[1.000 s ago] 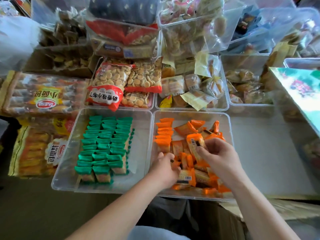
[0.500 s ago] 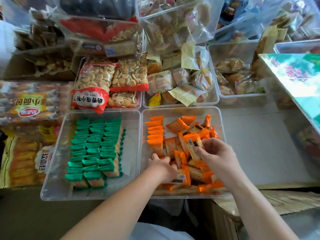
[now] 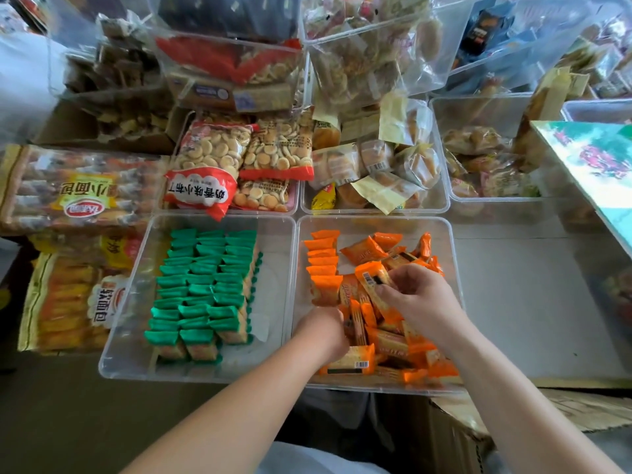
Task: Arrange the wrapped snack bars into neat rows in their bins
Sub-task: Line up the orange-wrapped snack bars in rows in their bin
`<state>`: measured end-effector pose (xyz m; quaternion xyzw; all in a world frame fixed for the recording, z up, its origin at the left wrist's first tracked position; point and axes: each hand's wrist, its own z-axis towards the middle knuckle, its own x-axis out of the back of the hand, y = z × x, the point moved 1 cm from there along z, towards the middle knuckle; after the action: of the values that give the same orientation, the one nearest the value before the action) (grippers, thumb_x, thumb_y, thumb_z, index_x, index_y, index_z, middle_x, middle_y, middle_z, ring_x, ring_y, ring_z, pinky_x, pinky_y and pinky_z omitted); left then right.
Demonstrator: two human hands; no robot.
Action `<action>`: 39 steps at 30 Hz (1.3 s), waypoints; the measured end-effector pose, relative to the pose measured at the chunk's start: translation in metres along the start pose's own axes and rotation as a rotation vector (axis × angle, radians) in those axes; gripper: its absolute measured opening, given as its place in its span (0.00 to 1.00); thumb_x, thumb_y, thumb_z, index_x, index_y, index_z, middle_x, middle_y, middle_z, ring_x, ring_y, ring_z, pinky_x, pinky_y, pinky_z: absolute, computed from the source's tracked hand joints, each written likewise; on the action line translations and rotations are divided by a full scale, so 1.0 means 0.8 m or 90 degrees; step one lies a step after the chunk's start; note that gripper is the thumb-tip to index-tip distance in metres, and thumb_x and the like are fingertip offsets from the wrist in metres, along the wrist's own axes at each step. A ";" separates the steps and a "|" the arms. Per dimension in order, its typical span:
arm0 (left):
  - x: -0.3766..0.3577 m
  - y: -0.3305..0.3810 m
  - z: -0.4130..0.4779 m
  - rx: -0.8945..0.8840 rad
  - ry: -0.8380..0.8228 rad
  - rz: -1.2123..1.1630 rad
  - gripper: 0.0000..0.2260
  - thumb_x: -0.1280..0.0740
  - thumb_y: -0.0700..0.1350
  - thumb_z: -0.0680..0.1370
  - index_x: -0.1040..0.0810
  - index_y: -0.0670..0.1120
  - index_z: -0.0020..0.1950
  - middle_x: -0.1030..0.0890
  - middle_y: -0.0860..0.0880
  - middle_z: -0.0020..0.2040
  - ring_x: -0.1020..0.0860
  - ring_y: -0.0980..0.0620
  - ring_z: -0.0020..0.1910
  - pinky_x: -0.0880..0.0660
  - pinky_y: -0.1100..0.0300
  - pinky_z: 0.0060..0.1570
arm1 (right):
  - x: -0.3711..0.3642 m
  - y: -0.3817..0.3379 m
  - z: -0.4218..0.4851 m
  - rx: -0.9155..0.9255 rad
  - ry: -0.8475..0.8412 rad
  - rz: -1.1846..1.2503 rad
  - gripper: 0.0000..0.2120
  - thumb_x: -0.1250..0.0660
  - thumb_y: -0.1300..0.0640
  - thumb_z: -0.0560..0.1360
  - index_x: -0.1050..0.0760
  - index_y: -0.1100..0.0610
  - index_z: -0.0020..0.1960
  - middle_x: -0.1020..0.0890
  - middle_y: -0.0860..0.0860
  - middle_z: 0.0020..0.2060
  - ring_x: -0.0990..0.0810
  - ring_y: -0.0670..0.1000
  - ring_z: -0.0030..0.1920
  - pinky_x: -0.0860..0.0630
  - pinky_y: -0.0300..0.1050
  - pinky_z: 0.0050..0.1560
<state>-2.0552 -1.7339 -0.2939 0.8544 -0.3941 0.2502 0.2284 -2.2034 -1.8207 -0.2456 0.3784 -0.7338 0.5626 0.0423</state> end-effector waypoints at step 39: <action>-0.009 0.029 -0.023 -0.225 0.168 -0.238 0.30 0.26 0.60 0.76 0.27 0.54 0.76 0.29 0.55 0.74 0.30 0.52 0.74 0.29 0.52 0.71 | 0.064 0.008 -0.092 -0.095 0.118 0.134 0.43 0.15 0.51 0.65 0.34 0.38 0.72 0.19 0.44 0.50 0.14 0.43 0.42 0.15 0.49 0.45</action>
<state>-2.0820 -1.7326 -0.2794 0.8193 -0.2338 0.2401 0.4652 -2.2703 -1.7832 -0.1989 0.2418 -0.8020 0.5405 0.0787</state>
